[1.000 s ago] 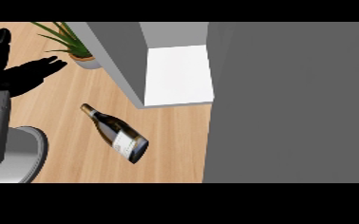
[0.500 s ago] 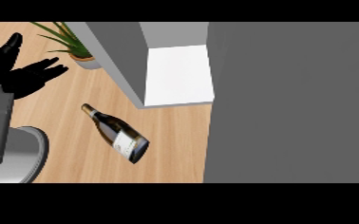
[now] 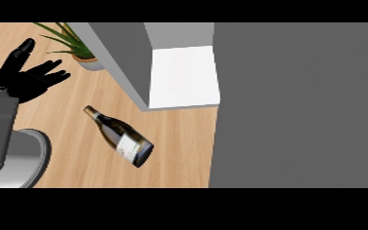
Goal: Pick up the wine, place it into the cabinet and close the cabinet
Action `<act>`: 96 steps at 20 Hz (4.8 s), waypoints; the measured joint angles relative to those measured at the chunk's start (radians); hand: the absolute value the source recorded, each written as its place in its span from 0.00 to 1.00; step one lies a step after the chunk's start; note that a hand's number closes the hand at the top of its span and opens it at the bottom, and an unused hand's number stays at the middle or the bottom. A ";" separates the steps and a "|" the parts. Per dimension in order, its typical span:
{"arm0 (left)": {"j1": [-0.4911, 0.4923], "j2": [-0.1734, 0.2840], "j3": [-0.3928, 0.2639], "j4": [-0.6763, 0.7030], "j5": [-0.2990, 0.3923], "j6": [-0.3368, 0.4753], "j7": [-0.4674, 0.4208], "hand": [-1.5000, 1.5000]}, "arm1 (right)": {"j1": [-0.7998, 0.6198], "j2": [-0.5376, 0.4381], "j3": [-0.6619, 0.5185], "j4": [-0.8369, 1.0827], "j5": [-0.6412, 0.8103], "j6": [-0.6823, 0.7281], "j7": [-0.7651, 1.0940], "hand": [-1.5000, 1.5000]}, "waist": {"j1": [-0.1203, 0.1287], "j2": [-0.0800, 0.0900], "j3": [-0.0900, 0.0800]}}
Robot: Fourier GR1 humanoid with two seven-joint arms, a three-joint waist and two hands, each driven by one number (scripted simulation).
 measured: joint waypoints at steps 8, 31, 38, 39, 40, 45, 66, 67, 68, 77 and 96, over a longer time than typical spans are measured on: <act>-0.004 0.005 -0.040 0.024 -0.049 -0.019 0.013 0.00 | -0.006 0.001 0.005 0.000 0.014 -0.010 0.000 0.00 | 0.007 0.002 0.002; 0.185 -0.121 0.005 0.121 -0.015 -0.158 -0.033 0.00 | 0.014 -0.017 0.002 -0.017 0.024 -0.032 0.024 0.00 | 0.036 0.004 -0.025; 0.211 -0.135 0.006 0.135 -0.020 -0.184 -0.095 0.00 | 0.007 -0.019 0.012 -0.024 0.021 -0.045 0.050 0.00 | 0.038 0.000 -0.019; 0.220 -0.140 0.003 0.130 -0.022 -0.192 -0.106 0.00 | 0.007 -0.019 0.016 -0.023 0.022 -0.046 0.046 0.00 | 0.039 -0.002 -0.017; 0.223 -0.148 0.004 0.127 -0.023 -0.194 -0.122 0.00 | 0.008 -0.017 0.016 -0.021 0.023 -0.047 0.040 0.00 | 0.040 -0.003 -0.015; 0.258 -0.159 0.002 0.125 -0.024 -0.231 -0.151 0.00 | 0.007 -0.021 0.025 -0.019 0.024 -0.046 0.036 0.00 | 0.037 -0.005 -0.013; 0.350 -0.317 -0.008 0.008 0.003 -0.256 -0.231 0.00 | -0.023 -0.020 0.036 -0.008 0.033 -0.066 0.026 0.00 | 0.039 -0.016 0.000; 0.357 -0.327 -0.011 -0.001 0.005 -0.256 -0.231 0.00 | -0.022 -0.022 0.038 -0.008 0.033 -0.065 0.026 0.00 | 0.040 -0.017 0.000; 0.359 -0.331 -0.017 -0.008 0.009 -0.247 -0.232 0.00 | -0.023 -0.023 0.039 -0.007 0.034 -0.063 0.023 0.00 | 0.040 -0.017 0.001; 0.378 -0.358 -0.020 -0.056 0.076 -0.155 -0.224 0.00 | -0.025 -0.023 0.047 -0.004 0.038 -0.072 0.025 0.00 | 0.038 -0.017 -0.001; 0.400 -0.366 -0.119 -0.078 0.319 0.005 -0.315 1.00 | -0.041 -0.031 0.050 -0.004 0.043 -0.074 0.035 0.00 | 0.027 -0.015 0.001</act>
